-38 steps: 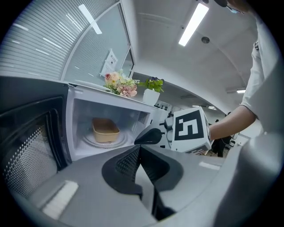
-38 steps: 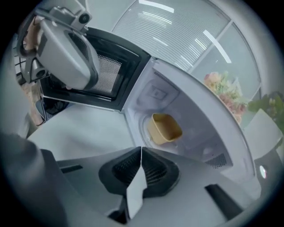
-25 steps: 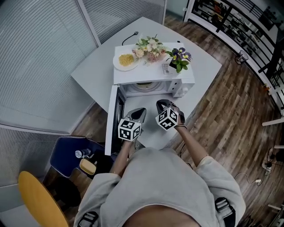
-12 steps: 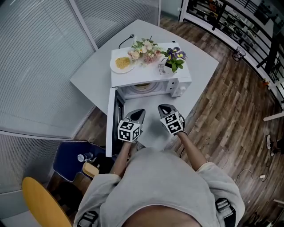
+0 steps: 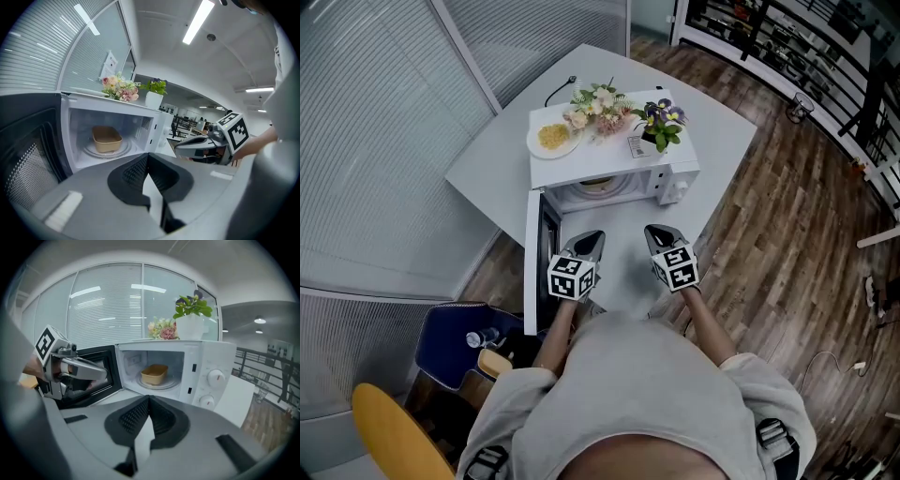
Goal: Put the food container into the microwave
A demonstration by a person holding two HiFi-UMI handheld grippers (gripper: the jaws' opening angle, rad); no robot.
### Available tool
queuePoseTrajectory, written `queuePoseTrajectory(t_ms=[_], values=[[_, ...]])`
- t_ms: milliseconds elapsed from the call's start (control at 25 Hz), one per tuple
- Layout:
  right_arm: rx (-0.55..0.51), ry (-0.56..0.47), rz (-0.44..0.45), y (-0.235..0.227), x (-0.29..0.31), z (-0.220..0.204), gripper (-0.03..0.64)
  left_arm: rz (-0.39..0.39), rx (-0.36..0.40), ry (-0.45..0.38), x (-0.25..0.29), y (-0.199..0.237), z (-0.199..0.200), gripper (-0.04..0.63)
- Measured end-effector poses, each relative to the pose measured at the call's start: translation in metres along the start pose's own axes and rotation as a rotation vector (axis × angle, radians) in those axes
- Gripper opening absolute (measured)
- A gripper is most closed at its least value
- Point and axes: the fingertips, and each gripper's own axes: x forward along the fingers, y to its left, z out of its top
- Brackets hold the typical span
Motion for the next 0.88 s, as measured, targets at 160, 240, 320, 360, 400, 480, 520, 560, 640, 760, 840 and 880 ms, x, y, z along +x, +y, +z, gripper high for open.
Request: queuePoseTrajectory(t_ms=[160,240,320,360,400,480,520,560,640,760,840,880], values=[[0.025,-0.005,-0.016,-0.004,-0.005,-0.004,0.014,-0.006,0.002,0.0,0.003,-0.001,0.001,0.011],[0.032,-0.007,-0.024,-0.005,-0.007,-0.005,0.014,-0.007,0.001,0.003,0.003,-0.002,0.001,0.011],[0.035,-0.012,-0.03,-0.007,-0.009,-0.004,0.014,-0.008,-0.001,0.004,0.004,-0.002,0.0,0.011],[0.035,-0.014,-0.033,-0.007,-0.01,-0.004,0.014,-0.008,-0.002,0.003,0.004,-0.002,0.0,0.011],[0.035,-0.015,-0.035,-0.008,-0.01,-0.004,0.014,-0.009,-0.004,0.002,0.004,-0.002,0.0,0.011],[0.04,-0.016,-0.038,-0.009,-0.01,-0.005,0.014,-0.01,-0.004,0.0,0.005,-0.002,0.001,0.011],[0.041,-0.015,-0.039,-0.009,-0.009,-0.005,0.014,-0.01,-0.003,0.0,0.006,-0.002,0.001,0.011],[0.042,-0.013,-0.039,-0.009,-0.009,-0.005,0.014,-0.011,-0.003,-0.001,0.007,-0.002,0.002,0.011],[0.041,-0.009,-0.039,-0.008,-0.008,-0.005,0.014,-0.013,-0.003,-0.002,0.008,-0.003,0.003,0.011],[0.038,-0.007,-0.037,-0.006,-0.006,-0.005,0.014,-0.016,-0.003,-0.001,0.01,-0.004,0.002,0.011],[0.037,-0.008,-0.035,-0.006,-0.004,-0.004,0.014,-0.017,-0.005,0.001,0.011,-0.004,0.001,0.011],[0.036,-0.008,-0.034,-0.005,-0.004,-0.004,0.014,-0.019,-0.006,0.003,0.011,-0.004,0.001,0.011]])
